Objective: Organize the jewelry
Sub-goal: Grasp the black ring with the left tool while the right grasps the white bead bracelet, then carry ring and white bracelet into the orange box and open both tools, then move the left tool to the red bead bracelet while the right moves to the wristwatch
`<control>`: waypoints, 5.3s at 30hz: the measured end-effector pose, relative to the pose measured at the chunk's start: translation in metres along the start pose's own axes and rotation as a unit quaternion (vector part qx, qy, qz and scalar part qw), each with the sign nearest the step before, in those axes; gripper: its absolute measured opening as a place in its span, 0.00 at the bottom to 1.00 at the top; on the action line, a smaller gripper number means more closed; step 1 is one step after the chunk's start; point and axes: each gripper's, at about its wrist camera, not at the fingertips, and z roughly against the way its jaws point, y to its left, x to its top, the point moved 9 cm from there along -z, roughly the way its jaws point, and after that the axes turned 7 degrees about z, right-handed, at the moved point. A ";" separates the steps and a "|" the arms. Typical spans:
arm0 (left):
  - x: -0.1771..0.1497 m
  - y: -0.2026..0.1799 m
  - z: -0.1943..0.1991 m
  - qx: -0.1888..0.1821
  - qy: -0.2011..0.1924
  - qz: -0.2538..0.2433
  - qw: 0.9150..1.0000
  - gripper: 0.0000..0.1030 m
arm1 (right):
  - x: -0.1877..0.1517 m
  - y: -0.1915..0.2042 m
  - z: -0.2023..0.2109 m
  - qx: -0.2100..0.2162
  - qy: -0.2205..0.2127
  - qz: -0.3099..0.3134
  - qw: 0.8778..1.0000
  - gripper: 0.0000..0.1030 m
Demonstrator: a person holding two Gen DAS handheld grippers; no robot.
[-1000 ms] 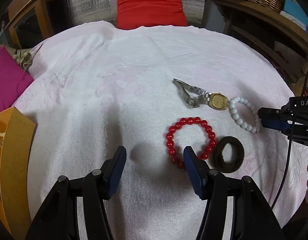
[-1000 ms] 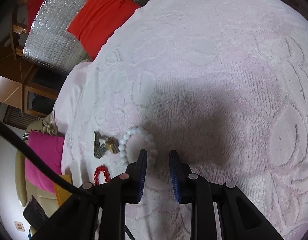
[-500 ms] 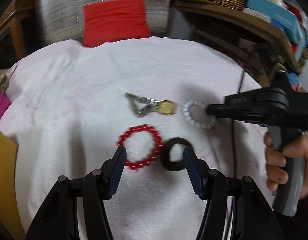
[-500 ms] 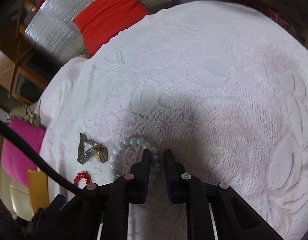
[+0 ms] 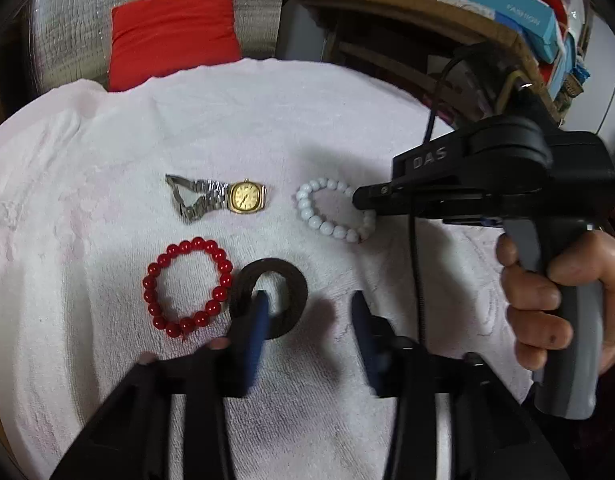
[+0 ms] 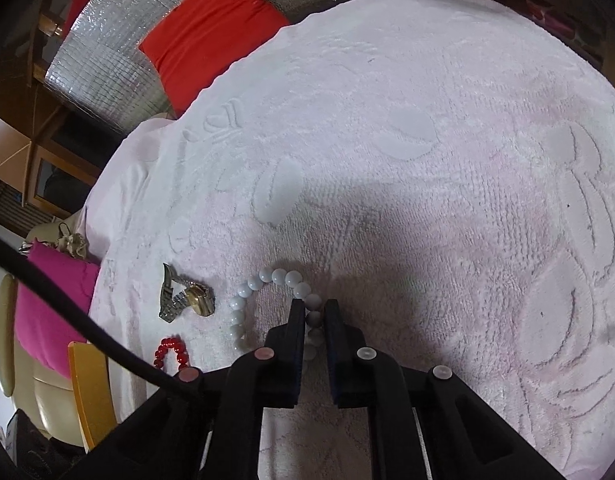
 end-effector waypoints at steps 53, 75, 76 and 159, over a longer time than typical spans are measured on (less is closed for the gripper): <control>-0.016 0.129 0.067 0.127 -0.030 0.095 0.987 0.08 | -0.018 0.116 0.055 0.102 -0.091 0.146 0.980 0.10; -0.041 0.200 0.199 0.209 -0.146 0.184 0.949 0.08 | -0.070 0.249 0.062 0.174 -0.084 0.241 0.951 0.10; -0.044 0.206 0.207 0.215 -0.153 0.190 0.946 0.08 | -0.074 0.258 0.061 0.179 -0.083 0.245 0.949 0.10; -0.008 0.110 0.084 0.244 -0.087 0.072 0.963 0.74 | -0.005 0.090 0.055 0.098 -0.045 0.083 0.991 0.35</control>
